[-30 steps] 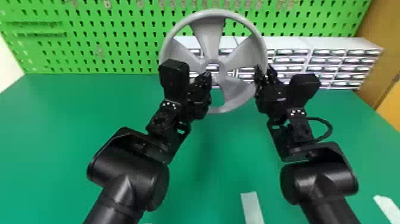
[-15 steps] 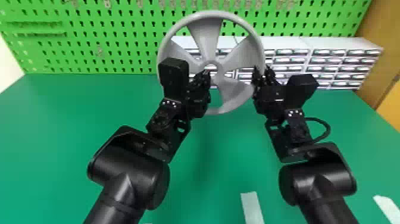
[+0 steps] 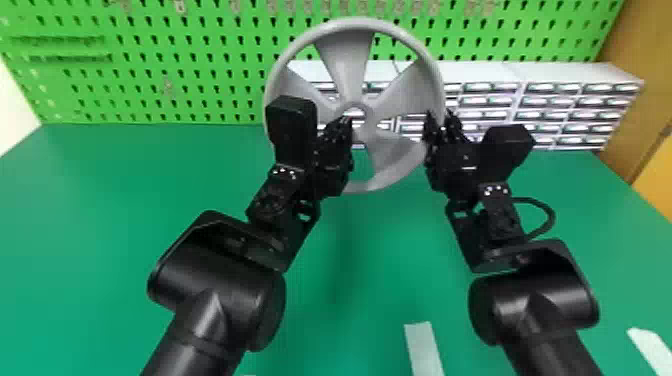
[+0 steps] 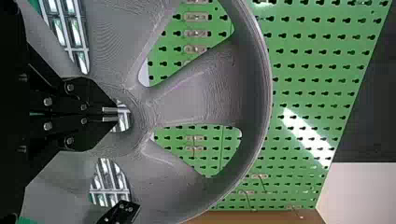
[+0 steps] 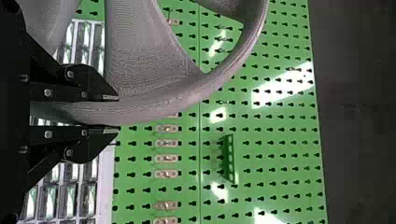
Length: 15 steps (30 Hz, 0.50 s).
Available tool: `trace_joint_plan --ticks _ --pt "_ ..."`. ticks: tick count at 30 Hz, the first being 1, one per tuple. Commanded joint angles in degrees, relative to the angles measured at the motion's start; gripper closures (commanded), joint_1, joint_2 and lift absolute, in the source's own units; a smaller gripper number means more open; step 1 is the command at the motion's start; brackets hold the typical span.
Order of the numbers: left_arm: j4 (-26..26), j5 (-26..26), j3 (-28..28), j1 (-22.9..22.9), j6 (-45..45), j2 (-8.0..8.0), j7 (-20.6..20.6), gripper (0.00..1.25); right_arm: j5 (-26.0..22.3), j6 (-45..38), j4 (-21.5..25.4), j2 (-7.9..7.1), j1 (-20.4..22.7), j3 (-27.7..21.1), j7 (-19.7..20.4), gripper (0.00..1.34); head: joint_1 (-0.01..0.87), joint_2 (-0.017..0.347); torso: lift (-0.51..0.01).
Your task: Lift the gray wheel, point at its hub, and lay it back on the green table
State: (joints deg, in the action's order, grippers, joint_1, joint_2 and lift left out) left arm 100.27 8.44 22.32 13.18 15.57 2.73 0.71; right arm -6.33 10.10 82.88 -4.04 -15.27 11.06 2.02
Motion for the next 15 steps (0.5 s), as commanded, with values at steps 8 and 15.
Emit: trace_joint_plan --ticks 8,15 --pt "-0.16 0.18 0.01 0.00 -0.37 -0.09 0.08 1.19 -0.09 0.01 0.00 0.00 -0.02 -0.07 0.00 1.18 0.692 0.048 -0.093" --pt "-0.34 0.18 0.09 0.00 -0.54 -0.18 0.08 1.19 0.00 0.01 0.00 0.00 -0.02 -0.07 0.00 1.18 0.692 0.048 -0.093"
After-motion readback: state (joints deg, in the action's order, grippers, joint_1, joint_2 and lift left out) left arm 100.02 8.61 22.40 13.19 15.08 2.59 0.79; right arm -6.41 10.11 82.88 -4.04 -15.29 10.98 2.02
